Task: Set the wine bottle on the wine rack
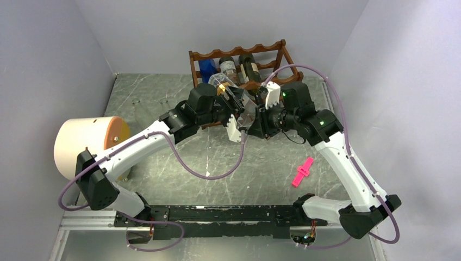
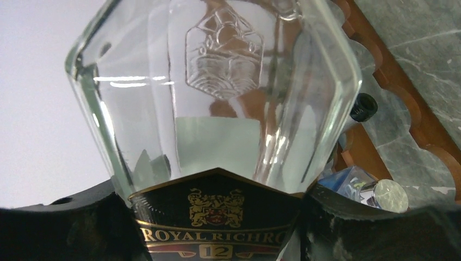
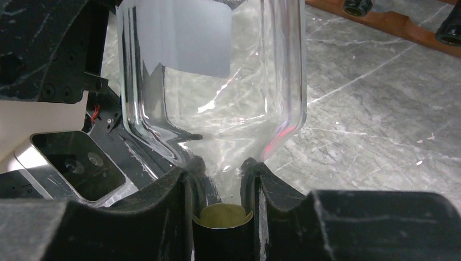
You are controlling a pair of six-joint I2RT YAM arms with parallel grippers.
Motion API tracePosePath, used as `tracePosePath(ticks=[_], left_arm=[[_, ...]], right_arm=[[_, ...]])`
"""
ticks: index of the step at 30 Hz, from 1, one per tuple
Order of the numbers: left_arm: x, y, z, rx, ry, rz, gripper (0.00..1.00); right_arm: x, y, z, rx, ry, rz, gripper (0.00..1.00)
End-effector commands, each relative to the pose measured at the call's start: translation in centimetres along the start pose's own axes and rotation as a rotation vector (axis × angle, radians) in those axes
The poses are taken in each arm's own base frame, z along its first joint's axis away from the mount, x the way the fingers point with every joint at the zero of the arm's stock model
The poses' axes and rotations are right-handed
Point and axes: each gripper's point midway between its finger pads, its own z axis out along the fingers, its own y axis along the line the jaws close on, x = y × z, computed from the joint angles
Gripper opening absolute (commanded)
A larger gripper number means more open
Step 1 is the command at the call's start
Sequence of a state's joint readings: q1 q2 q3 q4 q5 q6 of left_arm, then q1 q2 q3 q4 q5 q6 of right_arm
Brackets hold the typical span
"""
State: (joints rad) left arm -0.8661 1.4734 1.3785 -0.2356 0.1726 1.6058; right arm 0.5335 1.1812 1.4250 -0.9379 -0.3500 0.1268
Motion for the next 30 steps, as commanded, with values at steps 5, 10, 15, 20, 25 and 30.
tracePosePath(ticks=[5, 10, 15, 20, 25, 30], left_arm=[[-2.9, 10.3, -5.3, -0.416, -0.103, -0.033, 1.00], [-1.7, 9.6, -5.4, -0.413, -0.045, -0.047, 0.99], [-1.1, 8.8, -5.8, -0.414, -0.020, -0.071, 0.99], [-0.9, 9.0, -7.0, -0.422, -0.024, -0.105, 0.99], [-1.4, 10.0, -8.7, -0.452, -0.068, -0.250, 0.99], [-1.5, 11.2, -11.2, -0.570, -0.131, -0.563, 1.00]], right_arm=[[-4.2, -0.6, -2.1, 0.096, -0.179, -0.022, 0.00], [-5.0, -1.6, -3.1, 0.172, -0.225, -0.006, 0.00], [-6.2, -3.0, -4.2, 0.267, -0.289, 0.015, 0.00], [-7.8, -4.1, -5.1, 0.346, -0.342, 0.018, 0.00], [-10.2, -5.4, -5.4, 0.424, -0.392, -0.013, 0.00], [-13.9, -7.5, -5.1, 0.528, -0.431, -0.060, 0.00]])
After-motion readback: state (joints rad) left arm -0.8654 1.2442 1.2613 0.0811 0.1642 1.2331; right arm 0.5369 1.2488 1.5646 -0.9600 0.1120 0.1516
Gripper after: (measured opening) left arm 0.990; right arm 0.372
